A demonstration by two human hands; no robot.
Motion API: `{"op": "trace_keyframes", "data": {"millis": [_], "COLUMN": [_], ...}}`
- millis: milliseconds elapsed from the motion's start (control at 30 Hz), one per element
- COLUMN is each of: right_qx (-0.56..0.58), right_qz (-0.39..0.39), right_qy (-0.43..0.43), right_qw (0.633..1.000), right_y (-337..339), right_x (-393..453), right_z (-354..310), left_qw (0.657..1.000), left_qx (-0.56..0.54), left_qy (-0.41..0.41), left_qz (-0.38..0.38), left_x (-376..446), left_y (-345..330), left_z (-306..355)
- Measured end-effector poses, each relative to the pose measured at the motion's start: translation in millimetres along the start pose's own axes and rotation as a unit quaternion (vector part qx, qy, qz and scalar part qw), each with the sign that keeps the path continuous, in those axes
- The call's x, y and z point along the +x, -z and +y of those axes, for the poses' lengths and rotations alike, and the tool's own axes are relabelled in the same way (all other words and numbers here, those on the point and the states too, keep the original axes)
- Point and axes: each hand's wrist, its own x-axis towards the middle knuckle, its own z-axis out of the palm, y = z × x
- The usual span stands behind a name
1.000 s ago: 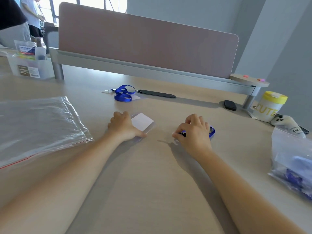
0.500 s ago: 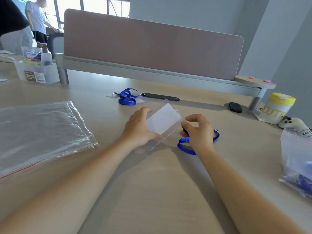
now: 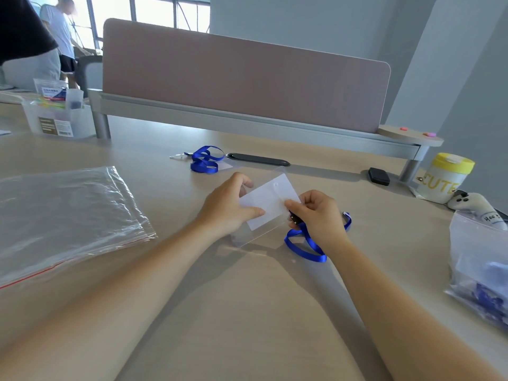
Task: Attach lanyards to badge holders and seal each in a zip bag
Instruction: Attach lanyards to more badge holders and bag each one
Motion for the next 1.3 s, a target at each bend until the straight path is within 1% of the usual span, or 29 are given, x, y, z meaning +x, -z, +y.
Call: {"op": "trace_keyframes", "data": {"millis": [100, 200, 267, 433, 567, 767, 900, 967, 1100, 1300], "right_qx": [-0.043, -0.063, -0.072, -0.080, -0.059, -0.031, -0.002, -0.020, -0.051, -0.054], "right_qz": [0.018, 0.034, 0.040, 0.046, 0.035, 0.031, -0.023, -0.039, -0.027, -0.026], "right_qy": [0.018, 0.037, 0.047, 0.053, 0.057, 0.060, 0.050, 0.048, 0.054, 0.064], "right_qw": [0.999, 0.997, 0.995, 0.994, 0.996, 0.997, 0.998, 0.998, 0.997, 0.996], "right_y": [1.1, 2.0, 2.8, 5.8, 5.6, 4.8, 7.7, 8.7, 7.7, 4.0], "right_x": [-1.0, -3.0, -6.0, -11.5, -16.7, -21.3, -27.2, -27.6, -27.6, -31.6], "right_z": [-3.0, -7.0, -10.2, -14.8, -19.9, -23.4, -28.4, -30.2, -33.1, -37.3], "left_qw": [1.000, 0.998, 0.996, 0.979, 0.972, 0.969, 0.974, 0.978, 0.977, 0.979], "left_qx": [0.018, -0.056, -0.084, -0.189, -0.224, -0.242, -0.222, -0.205, -0.208, -0.202], "left_qy": [0.000, 0.019, 0.018, 0.039, 0.044, 0.037, 0.028, 0.024, 0.016, 0.009], "left_qz": [0.006, 0.003, -0.004, -0.060, -0.048, -0.038, -0.028, -0.034, -0.039, -0.008], "left_x": [0.9, 3.7, 6.2, 3.1, -1.2, -4.4, -5.1, -6.1, -7.4, -8.6], "left_y": [1.3, 5.5, 8.8, 8.6, 6.0, 8.6, 16.8, 20.9, 25.5, 27.8], "left_z": [9.1, 20.5, 26.4, 36.5, 37.8, 42.9, 42.5, 42.6, 45.8, 47.6]}}
